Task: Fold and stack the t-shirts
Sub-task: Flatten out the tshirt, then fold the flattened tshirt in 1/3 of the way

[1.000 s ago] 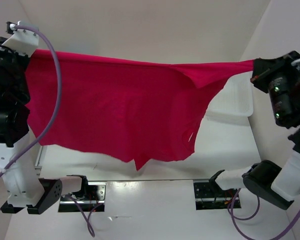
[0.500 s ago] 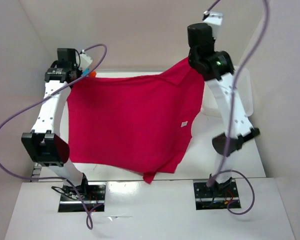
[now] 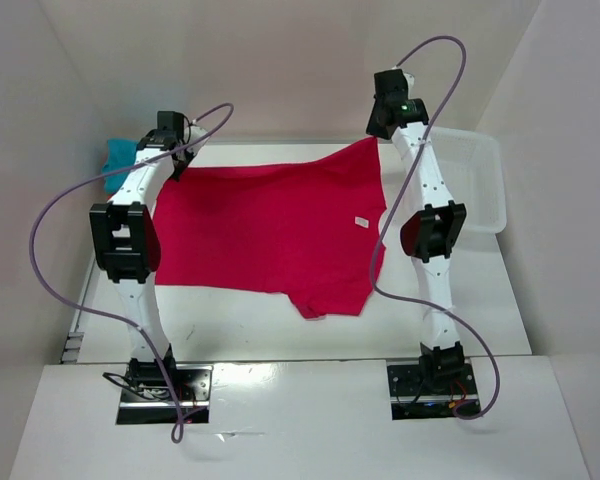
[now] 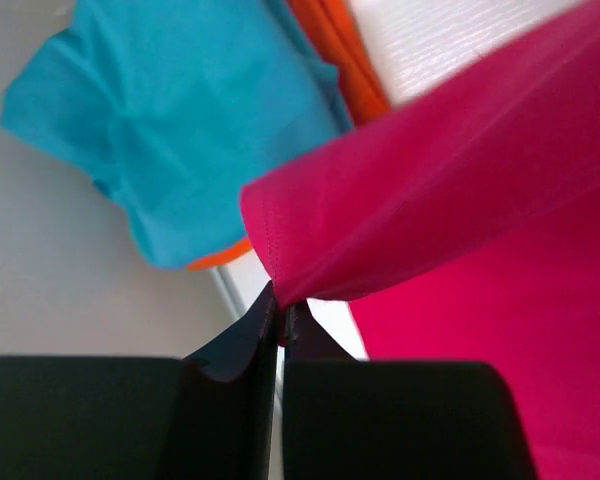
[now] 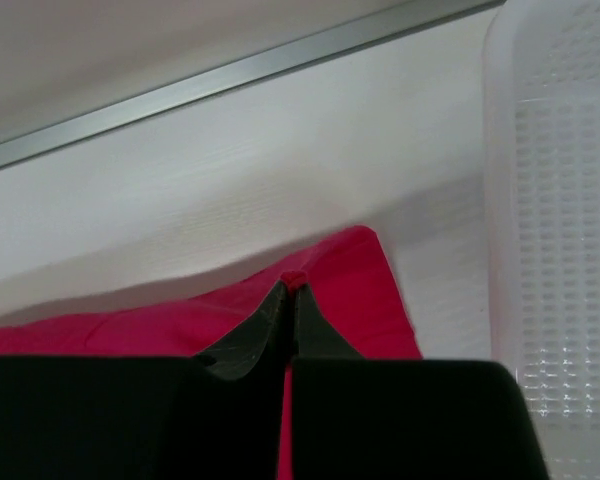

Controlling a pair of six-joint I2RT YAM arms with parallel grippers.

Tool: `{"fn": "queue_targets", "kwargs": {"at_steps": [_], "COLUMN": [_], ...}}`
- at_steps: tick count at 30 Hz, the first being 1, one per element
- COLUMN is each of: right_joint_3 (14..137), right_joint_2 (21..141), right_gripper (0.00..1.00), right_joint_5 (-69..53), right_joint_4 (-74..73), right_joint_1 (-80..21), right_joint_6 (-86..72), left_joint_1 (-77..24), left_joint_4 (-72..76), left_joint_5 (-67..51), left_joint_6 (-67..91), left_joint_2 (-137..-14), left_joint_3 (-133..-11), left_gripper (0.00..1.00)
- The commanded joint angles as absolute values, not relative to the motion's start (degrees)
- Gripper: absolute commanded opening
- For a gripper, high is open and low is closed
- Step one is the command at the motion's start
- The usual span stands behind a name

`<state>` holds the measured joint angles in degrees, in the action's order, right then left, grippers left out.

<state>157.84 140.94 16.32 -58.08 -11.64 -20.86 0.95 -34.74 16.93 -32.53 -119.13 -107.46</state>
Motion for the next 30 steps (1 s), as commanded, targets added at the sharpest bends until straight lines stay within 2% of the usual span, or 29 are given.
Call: {"fn": "queue_targets", "kwargs": {"at_steps": [1,5,15,18,22,25,30], "right_joint_3": [162.33,158.75,144.68,136.61,116.44,106.74,100.20], "right_joint_2": [138.34,136.76,129.30,125.34,115.86,110.84,110.04], "right_gripper": [0.00,0.00,0.00,0.00,0.00,0.00,0.00], "right_joint_5": [11.78,10.90,9.59,9.58,8.44,5.63,0.18], "right_joint_4": [-55.90,-58.09,-65.57,-65.57,-59.69,-55.73,-50.89], "right_joint_1": [-11.17,-11.78,-13.62,-14.15,-14.15,-14.15,-15.63], "right_joint_6": [-21.53,-22.06,-24.96,-24.96,-24.96,-25.57,-27.50], "left_joint_1": [1.32,1.93,2.55,3.08,3.08,3.08,3.08], "left_joint_4": [-30.07,-29.00,-18.82,-17.32,-17.31,-17.84,-19.07], "left_joint_5": [16.61,18.01,25.83,27.16,27.77,28.30,28.83], "left_joint_6": [-30.76,-31.81,-43.41,-44.82,-44.82,-45.35,-46.41], "left_joint_2": [-121.10,-122.26,-119.44,-120.05,-121.11,-121.11,-121.11], "left_joint_3": [-112.75,-114.17,-97.22,-95.02,-94.48,-94.48,-92.12], "left_gripper": [0.00,0.00,0.00,0.00,0.00,0.00,0.00]}}
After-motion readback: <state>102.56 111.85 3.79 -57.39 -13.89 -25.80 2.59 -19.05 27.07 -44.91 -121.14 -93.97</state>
